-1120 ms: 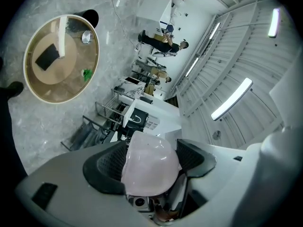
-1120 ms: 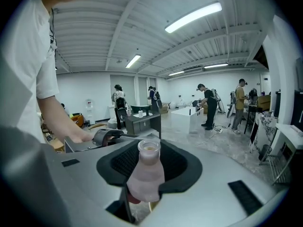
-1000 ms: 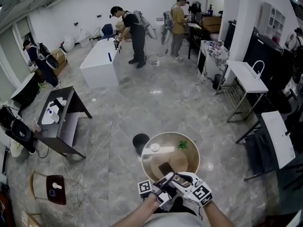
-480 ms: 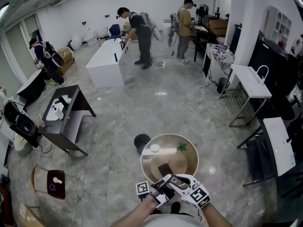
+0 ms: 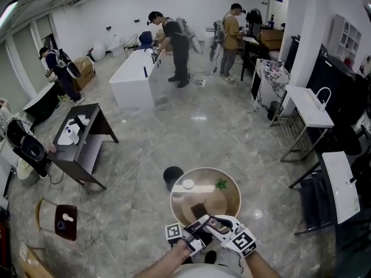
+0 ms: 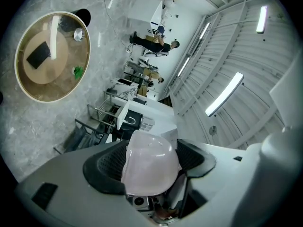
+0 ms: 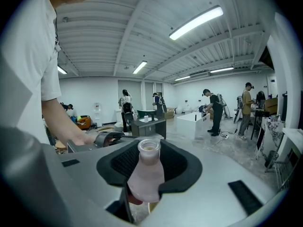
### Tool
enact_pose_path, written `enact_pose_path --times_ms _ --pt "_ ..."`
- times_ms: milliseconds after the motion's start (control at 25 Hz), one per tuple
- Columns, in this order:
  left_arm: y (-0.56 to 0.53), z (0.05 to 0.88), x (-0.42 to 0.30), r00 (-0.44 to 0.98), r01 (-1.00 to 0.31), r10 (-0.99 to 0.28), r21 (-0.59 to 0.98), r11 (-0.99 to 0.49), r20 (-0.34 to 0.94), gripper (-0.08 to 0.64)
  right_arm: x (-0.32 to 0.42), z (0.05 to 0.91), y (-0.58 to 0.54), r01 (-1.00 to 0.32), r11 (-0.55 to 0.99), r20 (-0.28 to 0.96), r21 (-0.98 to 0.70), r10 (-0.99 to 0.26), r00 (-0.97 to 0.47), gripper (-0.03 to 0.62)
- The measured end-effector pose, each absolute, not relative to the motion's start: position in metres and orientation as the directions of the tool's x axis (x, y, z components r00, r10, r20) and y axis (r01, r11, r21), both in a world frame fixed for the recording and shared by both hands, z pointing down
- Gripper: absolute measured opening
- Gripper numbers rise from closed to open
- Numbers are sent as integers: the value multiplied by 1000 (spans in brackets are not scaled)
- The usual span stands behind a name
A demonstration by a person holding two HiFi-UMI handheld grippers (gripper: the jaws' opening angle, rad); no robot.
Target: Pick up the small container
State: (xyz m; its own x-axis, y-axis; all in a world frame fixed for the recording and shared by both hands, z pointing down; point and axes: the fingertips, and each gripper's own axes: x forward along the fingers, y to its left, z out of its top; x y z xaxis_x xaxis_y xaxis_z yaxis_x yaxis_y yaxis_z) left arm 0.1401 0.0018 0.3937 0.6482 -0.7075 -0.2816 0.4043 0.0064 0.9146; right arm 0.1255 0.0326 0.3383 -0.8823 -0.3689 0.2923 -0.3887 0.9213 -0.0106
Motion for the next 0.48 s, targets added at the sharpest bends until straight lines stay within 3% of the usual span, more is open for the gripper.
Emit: enact_pose_path --times_ms 480 --pt "5 394 149 638 400 -717 917 -4 -281 345 135 338 36 -374 927 285 -2 -358 -889 152"
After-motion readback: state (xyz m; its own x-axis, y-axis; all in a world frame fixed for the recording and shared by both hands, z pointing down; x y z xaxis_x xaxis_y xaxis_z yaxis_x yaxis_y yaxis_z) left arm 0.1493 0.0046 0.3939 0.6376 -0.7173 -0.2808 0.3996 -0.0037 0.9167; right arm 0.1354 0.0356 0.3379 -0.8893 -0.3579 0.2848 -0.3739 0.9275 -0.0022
